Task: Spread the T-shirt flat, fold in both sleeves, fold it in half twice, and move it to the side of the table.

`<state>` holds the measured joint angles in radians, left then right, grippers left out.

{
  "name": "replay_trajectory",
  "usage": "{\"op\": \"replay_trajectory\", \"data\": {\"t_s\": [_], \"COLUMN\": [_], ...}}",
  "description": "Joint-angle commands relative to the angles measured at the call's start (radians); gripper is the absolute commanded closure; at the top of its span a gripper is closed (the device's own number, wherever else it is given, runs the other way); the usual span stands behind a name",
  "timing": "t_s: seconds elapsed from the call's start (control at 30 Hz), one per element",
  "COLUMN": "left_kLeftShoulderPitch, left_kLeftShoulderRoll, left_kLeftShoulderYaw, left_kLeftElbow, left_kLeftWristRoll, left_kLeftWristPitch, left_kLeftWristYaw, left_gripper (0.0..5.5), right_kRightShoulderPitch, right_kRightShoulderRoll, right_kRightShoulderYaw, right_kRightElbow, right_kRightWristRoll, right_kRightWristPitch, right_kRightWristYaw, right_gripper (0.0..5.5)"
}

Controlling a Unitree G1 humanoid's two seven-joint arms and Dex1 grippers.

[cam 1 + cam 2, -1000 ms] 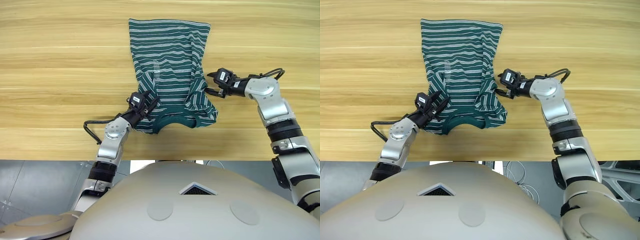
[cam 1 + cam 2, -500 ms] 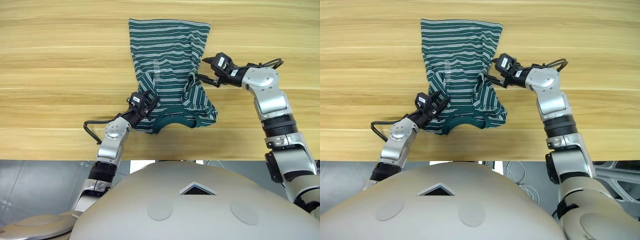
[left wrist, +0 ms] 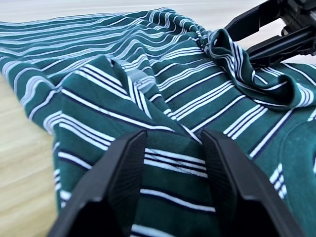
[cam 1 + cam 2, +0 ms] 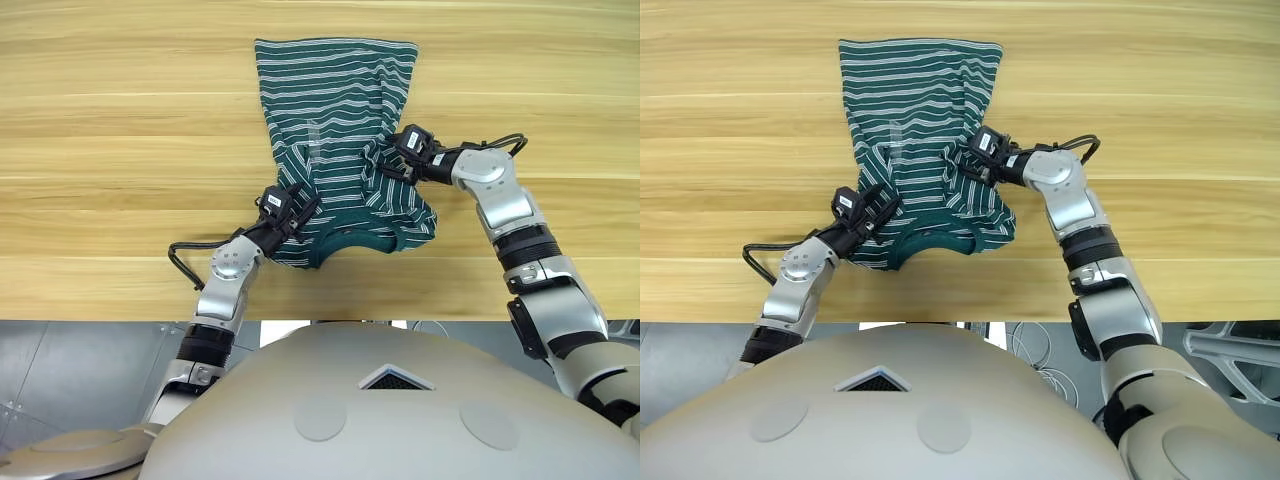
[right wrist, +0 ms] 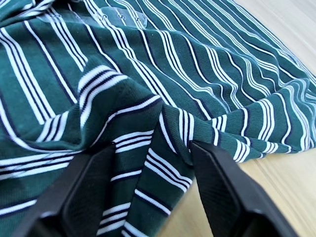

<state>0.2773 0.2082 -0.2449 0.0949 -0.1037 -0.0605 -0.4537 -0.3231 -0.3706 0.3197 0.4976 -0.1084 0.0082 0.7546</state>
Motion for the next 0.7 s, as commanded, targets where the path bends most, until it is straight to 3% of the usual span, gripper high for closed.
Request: {"op": "replay_trajectory", "data": {"t_s": [0.03,0.17,0.27,0.37,0.5,0.57,0.7], "left_kLeftShoulderPitch": [0.051,0.049,0.04,0.008,-0.011,0.008,0.142], "left_kLeftShoulderRoll": [0.063,0.124,0.117,0.09,0.088,0.158,0.405], "left_kLeftShoulderYaw": [-0.002,0.036,0.091,0.128,0.199,0.245,0.4], "left_kLeftElbow": [-0.028,-0.144,-0.223,-0.244,-0.348,-0.365,-0.199], "left_kLeftWristRoll": [0.056,0.043,-0.062,-0.113,-0.252,-0.236,-0.083], "left_kLeftWristPitch": [0.042,0.063,0.14,0.144,0.132,0.041,-0.269], "left_kLeftWristYaw": [0.0,-0.028,-0.045,-0.04,-0.097,-0.166,-0.321], "left_gripper": [3.55,3.55,3.55,3.55,3.55,3.55,2.99], "right_kRightShoulderPitch": [0.011,0.056,0.107,0.183,0.202,0.196,0.058], "right_kRightShoulderRoll": [-0.019,-0.12,-0.211,-0.271,-0.326,-0.328,-0.298], "right_kRightShoulderYaw": [-0.033,-0.115,-0.22,-0.301,-0.271,-0.228,-0.124], "right_kRightElbow": [-0.018,-0.143,-0.222,-0.265,-0.058,0.045,0.329], "right_kRightWristRoll": [0.024,0.116,0.255,0.424,0.251,0.149,-0.103], "right_kRightWristPitch": [0.039,0.047,-0.119,-0.183,-0.51,-0.666,-0.935], "right_kRightWristYaw": [0.015,0.114,0.274,0.469,0.455,0.422,0.24], "right_gripper": [2.68,2.68,2.68,2.16,1.51,1.16,0.54]}}
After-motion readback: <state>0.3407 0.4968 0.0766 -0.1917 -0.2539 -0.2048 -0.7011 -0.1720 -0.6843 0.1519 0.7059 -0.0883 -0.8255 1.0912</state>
